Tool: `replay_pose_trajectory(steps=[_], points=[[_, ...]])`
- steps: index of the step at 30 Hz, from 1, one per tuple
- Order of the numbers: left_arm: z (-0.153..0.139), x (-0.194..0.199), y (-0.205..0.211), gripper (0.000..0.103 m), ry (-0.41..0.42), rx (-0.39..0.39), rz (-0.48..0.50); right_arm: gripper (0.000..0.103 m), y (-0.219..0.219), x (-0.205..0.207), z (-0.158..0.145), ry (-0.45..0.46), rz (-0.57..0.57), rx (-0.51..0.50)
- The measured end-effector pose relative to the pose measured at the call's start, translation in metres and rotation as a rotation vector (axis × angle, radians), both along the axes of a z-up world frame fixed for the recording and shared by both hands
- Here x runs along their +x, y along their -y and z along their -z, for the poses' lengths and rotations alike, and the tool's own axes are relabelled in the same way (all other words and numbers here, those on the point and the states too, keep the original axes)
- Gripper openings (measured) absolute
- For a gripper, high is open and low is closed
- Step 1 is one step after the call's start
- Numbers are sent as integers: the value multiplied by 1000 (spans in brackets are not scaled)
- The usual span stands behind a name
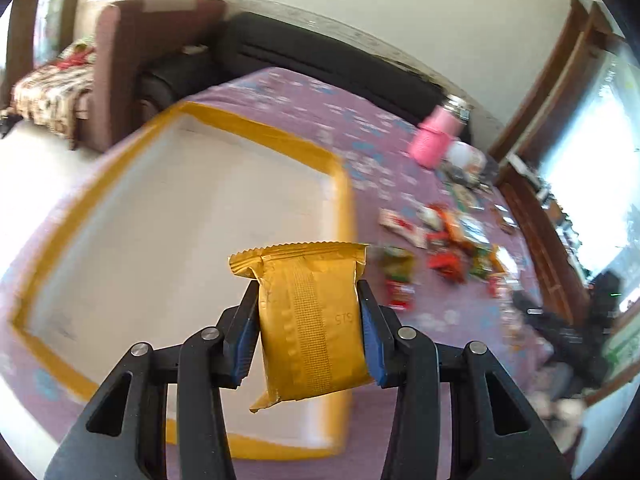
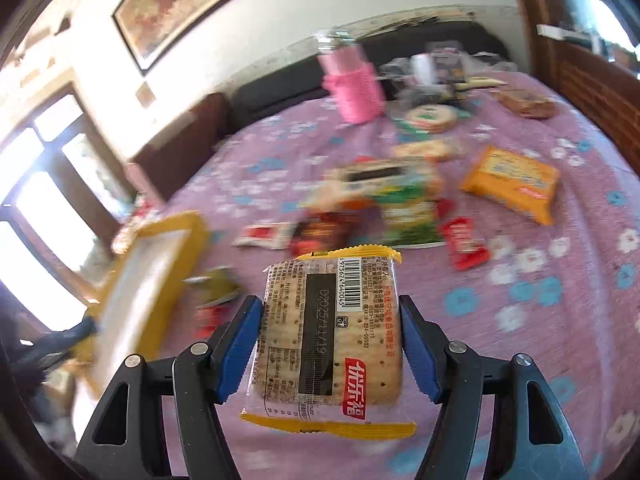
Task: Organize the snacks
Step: 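Carry both packs to the yellow-rimmed tray and open both tools to drop them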
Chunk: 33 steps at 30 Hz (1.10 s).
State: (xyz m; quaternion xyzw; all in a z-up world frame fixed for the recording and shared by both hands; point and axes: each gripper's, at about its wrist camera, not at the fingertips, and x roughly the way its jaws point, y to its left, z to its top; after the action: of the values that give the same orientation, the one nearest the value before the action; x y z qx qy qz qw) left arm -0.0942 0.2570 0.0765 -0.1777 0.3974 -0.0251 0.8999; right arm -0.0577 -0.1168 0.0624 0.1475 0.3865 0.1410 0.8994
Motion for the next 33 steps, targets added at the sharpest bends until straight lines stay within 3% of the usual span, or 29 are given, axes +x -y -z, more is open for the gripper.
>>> replay_pose_trajectory(steps=[7,16,25,29,33], points=[[12,7,-57,43,-21,100,-83,69,-117,-9,-45,-4,-256,40],[40,12,-105,43,-86,67,-121,68,-259,-2,-11,-102,-454,4],[40,5,-111,45,-68,-2,-124,68,-305,6,30,-147,-481,-93],[36,2,-111,45,-58,-24,-128,70,-307,2,30,-127,-475,-112],[29,-5,-110,46,-44,-58,-132,70,-295,3,16,-107,-465,-68]])
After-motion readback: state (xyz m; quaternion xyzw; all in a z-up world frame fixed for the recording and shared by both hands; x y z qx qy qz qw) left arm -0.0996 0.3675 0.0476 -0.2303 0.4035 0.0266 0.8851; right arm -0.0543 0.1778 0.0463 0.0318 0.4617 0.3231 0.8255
